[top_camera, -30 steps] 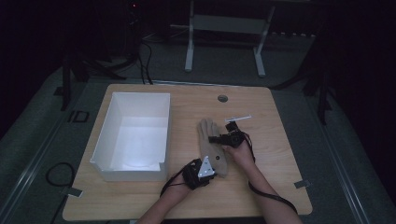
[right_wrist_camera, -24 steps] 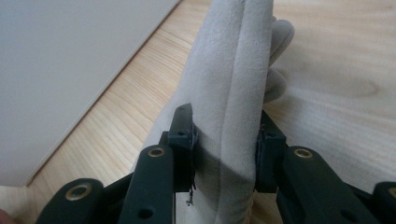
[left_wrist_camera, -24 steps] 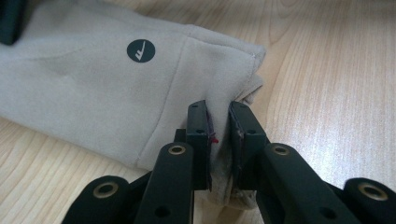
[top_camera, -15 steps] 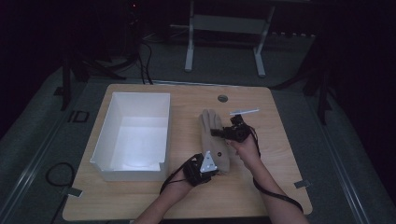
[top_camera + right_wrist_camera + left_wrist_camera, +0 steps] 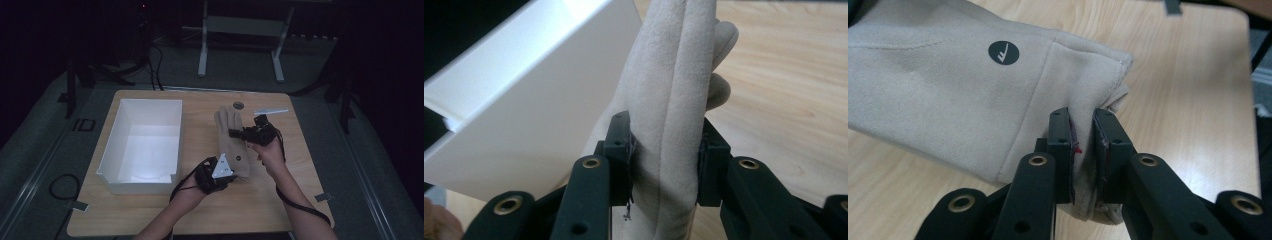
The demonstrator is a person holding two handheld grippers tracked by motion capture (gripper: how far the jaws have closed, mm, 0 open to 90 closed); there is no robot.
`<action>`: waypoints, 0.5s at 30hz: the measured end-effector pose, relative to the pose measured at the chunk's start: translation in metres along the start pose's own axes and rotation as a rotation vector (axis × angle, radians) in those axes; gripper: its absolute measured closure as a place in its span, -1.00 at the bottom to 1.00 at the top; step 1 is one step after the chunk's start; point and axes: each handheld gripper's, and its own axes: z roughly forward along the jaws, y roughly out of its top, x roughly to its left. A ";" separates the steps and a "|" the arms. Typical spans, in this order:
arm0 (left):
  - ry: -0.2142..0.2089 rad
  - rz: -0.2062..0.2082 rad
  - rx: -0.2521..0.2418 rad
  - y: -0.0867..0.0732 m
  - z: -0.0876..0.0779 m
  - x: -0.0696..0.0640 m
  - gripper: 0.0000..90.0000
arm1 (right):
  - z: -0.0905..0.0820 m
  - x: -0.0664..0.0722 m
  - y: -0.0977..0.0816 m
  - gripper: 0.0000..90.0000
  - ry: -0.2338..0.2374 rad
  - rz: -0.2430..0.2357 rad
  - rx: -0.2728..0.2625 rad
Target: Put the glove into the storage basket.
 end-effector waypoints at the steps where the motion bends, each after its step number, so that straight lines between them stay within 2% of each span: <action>1: 0.007 0.019 0.001 0.005 -0.006 0.000 0.79 | -0.004 0.004 0.005 0.49 -0.003 -0.014 -0.011; 6: 0.009 0.030 -0.005 0.013 -0.015 0.002 0.79 | -0.009 0.007 0.012 0.49 0.006 -0.016 -0.022; 8: 0.007 0.056 0.015 0.021 -0.027 0.006 0.79 | -0.011 0.012 0.019 0.49 0.018 -0.022 -0.034; 14: 0.008 0.065 0.024 0.026 -0.043 0.013 0.79 | -0.013 0.021 0.030 0.49 0.032 -0.033 -0.051; 15: 0.018 0.068 0.029 0.026 -0.049 0.016 0.79 | -0.012 0.024 0.035 0.49 0.035 -0.030 -0.052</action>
